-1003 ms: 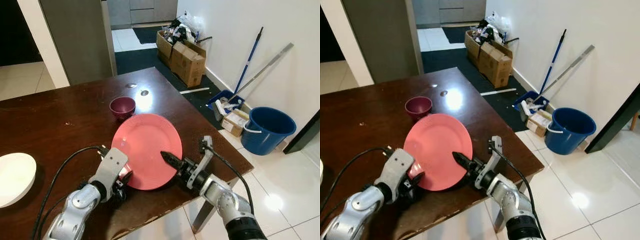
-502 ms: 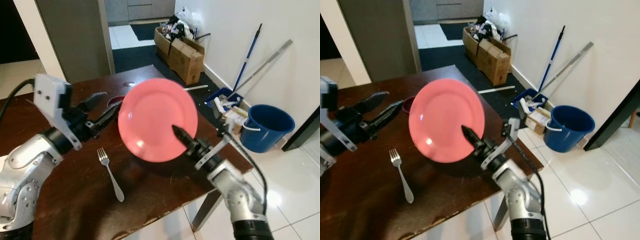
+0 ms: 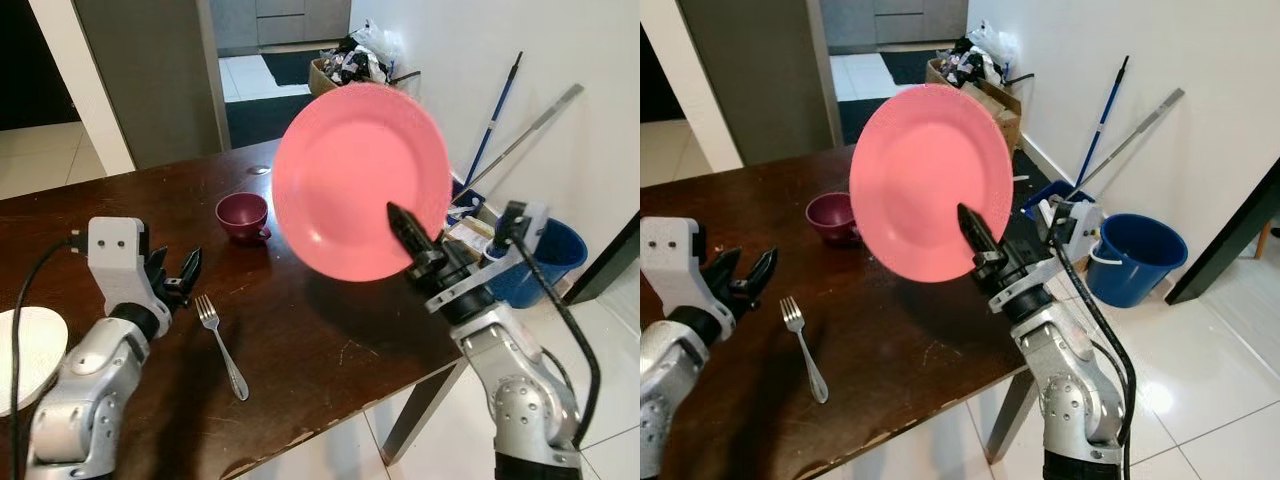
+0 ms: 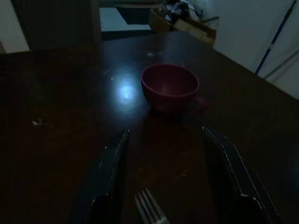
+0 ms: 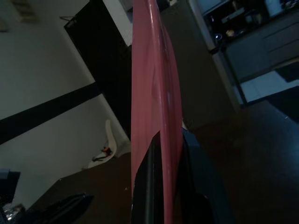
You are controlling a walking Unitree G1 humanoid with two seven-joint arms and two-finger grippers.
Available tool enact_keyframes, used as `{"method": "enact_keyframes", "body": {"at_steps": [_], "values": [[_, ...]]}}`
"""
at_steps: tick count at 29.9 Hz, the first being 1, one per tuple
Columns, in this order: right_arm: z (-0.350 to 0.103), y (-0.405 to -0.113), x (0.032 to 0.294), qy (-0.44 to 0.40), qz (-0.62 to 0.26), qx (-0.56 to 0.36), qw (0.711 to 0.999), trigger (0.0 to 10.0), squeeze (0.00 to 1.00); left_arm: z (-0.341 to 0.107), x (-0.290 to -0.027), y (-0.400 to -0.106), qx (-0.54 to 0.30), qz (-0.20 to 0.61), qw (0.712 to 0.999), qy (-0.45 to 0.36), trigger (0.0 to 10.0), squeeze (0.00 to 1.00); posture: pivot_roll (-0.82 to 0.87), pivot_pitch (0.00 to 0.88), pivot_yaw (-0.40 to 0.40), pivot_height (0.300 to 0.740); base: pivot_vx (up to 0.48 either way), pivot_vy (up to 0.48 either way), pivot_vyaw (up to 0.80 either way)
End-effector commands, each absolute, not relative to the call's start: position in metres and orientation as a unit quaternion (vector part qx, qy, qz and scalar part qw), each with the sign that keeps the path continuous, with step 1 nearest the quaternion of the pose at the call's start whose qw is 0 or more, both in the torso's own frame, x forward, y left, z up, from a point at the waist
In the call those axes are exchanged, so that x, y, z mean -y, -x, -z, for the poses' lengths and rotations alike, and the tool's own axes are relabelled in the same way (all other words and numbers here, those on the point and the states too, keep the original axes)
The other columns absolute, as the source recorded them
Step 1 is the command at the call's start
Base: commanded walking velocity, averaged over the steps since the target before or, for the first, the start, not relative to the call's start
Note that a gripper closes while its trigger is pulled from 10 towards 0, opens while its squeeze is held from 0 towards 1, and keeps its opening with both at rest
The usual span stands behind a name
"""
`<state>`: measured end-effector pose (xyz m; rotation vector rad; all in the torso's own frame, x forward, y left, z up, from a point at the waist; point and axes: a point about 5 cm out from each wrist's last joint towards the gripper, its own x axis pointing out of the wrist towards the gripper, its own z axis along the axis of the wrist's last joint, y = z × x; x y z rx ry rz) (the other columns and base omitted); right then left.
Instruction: Setting the table
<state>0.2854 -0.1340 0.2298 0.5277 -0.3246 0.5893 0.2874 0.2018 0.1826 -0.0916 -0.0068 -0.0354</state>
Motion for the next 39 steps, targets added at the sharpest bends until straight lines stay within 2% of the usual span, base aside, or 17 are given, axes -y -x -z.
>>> {"method": "enact_keyframes", "body": {"at_steps": [1,7,12,39], "values": [[-0.233,-0.280,0.135,-0.254,-0.283,0.162,0.911,10.0,0.00,-0.181,-0.206,-0.288,0.005,-0.002,0.999,0.039,10.0,0.00,-0.01,0.000,0.061,0.740,0.000,0.000,0.00],[-0.228,-0.267,0.141,-0.254,-0.258,0.153,0.920,10.0,0.00,-0.181,-0.211,-0.285,0.011,-0.021,1.000,0.018,10.0,0.00,-0.02,0.000,0.067,0.740,0.000,0.000,0.00],[-0.212,-0.260,0.156,-0.245,-0.211,0.138,0.936,10.0,0.00,-0.180,-0.203,-0.285,0.017,-0.007,1.000,0.006,10.0,0.00,-0.04,0.000,0.086,0.740,0.000,0.000,0.00],[-0.218,-0.272,0.153,-0.228,-0.225,0.134,0.938,10.0,0.00,-0.180,-0.200,-0.285,0.028,-0.002,1.000,-0.009,10.0,0.00,-0.01,0.000,0.071,0.740,0.000,0.000,0.00]]}}
